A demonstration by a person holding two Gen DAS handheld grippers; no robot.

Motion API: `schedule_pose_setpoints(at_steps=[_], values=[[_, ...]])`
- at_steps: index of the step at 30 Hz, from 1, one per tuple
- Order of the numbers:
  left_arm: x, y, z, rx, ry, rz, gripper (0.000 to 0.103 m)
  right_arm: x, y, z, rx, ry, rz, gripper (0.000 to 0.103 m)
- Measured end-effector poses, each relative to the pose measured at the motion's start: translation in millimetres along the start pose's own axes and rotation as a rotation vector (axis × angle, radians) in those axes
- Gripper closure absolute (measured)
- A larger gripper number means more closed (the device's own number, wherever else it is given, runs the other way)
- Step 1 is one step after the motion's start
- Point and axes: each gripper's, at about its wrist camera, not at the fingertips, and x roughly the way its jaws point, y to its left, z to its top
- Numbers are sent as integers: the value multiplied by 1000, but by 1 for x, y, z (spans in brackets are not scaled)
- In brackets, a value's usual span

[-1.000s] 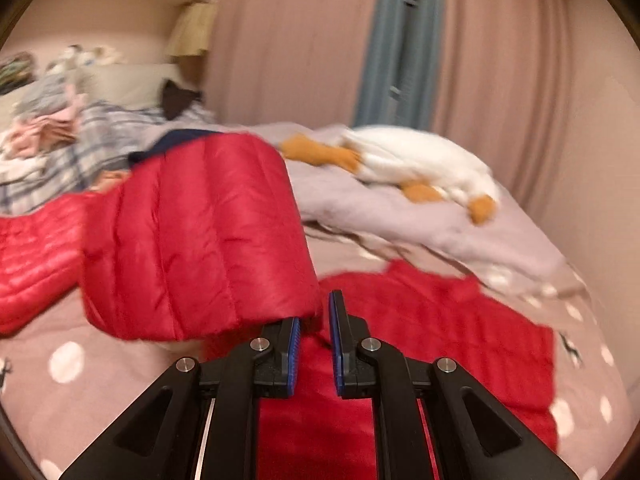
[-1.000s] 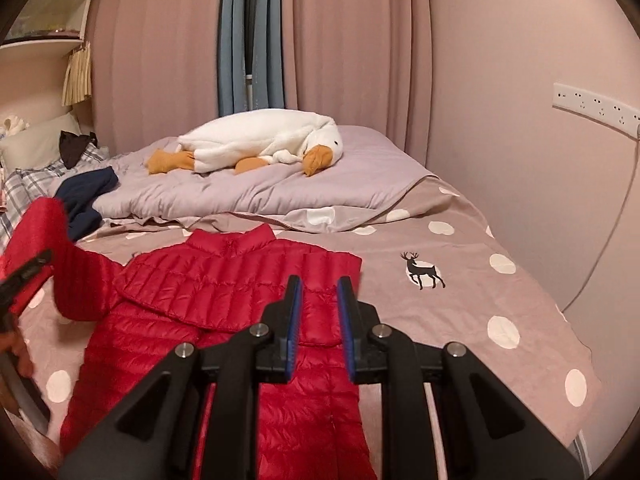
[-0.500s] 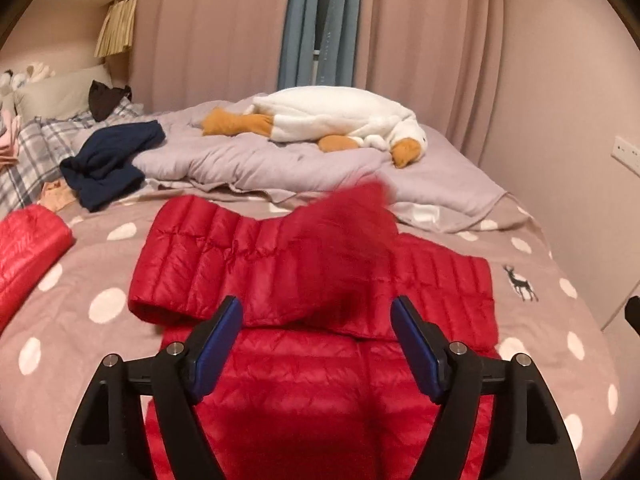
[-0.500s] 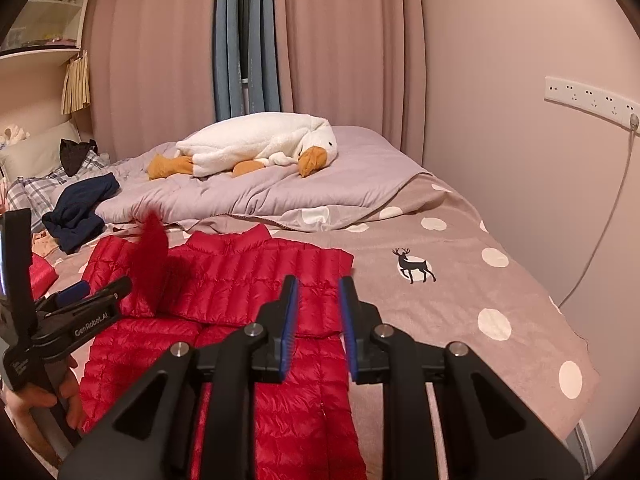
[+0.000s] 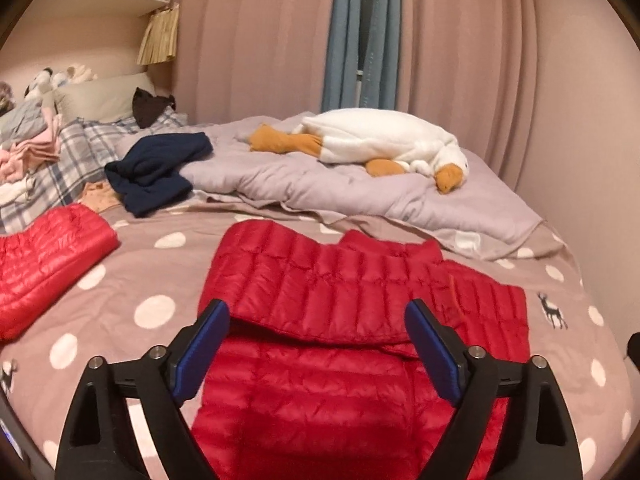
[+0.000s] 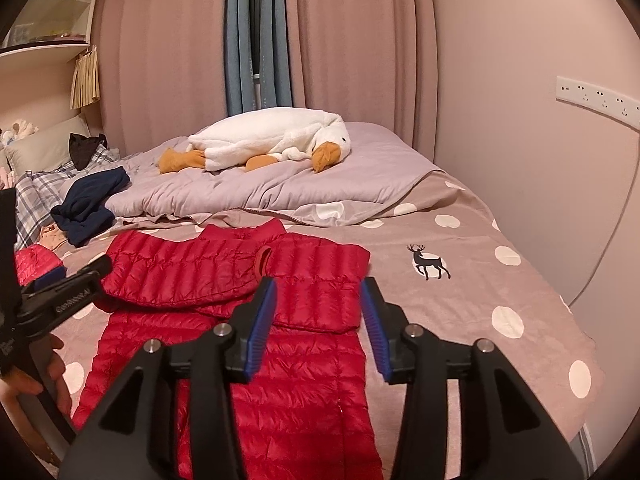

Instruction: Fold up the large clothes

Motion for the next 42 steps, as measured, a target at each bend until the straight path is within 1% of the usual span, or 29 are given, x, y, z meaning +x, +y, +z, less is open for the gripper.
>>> schedule_pose_setpoints(at_steps=[2, 3, 4, 5, 6, 7, 9, 11, 13, 14, 15, 17, 20, 21, 23, 24, 25, 26, 27, 28, 29, 31, 33, 36, 38, 39, 40, 41, 42], values=[[2, 5, 0, -10, 9, -7, 8, 3, 2, 0, -1, 3, 1, 52], [3, 5, 0, -11, 13, -10, 8, 6, 2, 1, 1, 6, 3, 47], [5, 8, -1, -11, 15, -16, 6, 7, 3, 0, 3, 8, 5, 39], [6, 11, -1, -9, 15, -18, 5, 11, 4, 0, 7, 13, 7, 35], [7, 12, -1, -7, 17, -17, 5, 15, 5, 0, 13, 21, 10, 25], [10, 16, 0, -4, 24, -14, 4, 19, 6, 0, 19, 30, 12, 19], [10, 24, 1, -17, 31, -15, 4, 27, 9, 0, 16, 43, 16, 17], [11, 37, 3, -60, 32, -29, 2, 38, 16, 3, -1, 59, 2, 15], [11, 49, 4, -97, 33, -28, 1, 52, 24, 7, -11, 66, -8, 9], [11, 58, 5, -111, 26, -13, 1, 60, 27, 9, -12, 71, -3, 7], [11, 62, 5, -114, 23, -2, 1, 71, 31, 12, -9, 82, 12, 5], [11, 78, 5, -138, 22, 36, 1, 98, 41, 17, 5, 120, 68, 5], [14, 99, 4, -176, 34, 43, 1, 148, 63, 20, 35, 204, 170, 5], [15, 104, 3, -184, 38, 42, 1, 168, 71, 18, 50, 237, 190, 5], [19, 110, 3, -192, 34, 60, 1, 202, 82, 10, 73, 291, 197, 11], [20, 113, 3, -189, 30, 73, 1, 220, 84, 3, 97, 320, 192, 31], [23, 114, 3, -185, 27, 92, 1, 234, 83, -2, 123, 345, 199, 53], [24, 116, 3, -192, 22, 93, 1, 249, 81, -9, 142, 389, 203, 60], [25, 116, 2, -202, 20, 84, 1, 258, 79, -16, 141, 416, 181, 76], [26, 118, 2, -204, 24, 76, 1, 259, 75, -18, 131, 407, 161, 89], [28, 115, 2, -201, 34, 69, 1, 255, 69, -19, 127, 383, 154, 93], [28, 110, 0, -186, 33, 83, 1, 242, 53, -14, 148, 331, 150, 97], [29, 105, -2, -172, 33, 87, 1, 224, 32, -2, 135, 270, 112, 97], [30, 94, -6, -163, 44, 61, 1, 200, -1, 12, 74, 182, -21, 97], [33, 86, -9, -145, 48, 63, 1, 194, -21, 11, 38, 179, -101, 92], [35, 82, -10, -130, 49, 66, 1, 194, -32, 5, 28, 209, -132, 92], [39, 77, -11, -113, 54, 73, 1, 194, -43, -3, 42, 226, -163, 89], [41, 75, -12, -106, 60, 76, 1, 192, -53, -12, 66, 233, -176, 84], [43, 73, -12, -102, 66, 74, 1, 191, -60, -18, 88, 230, -169, 74]])
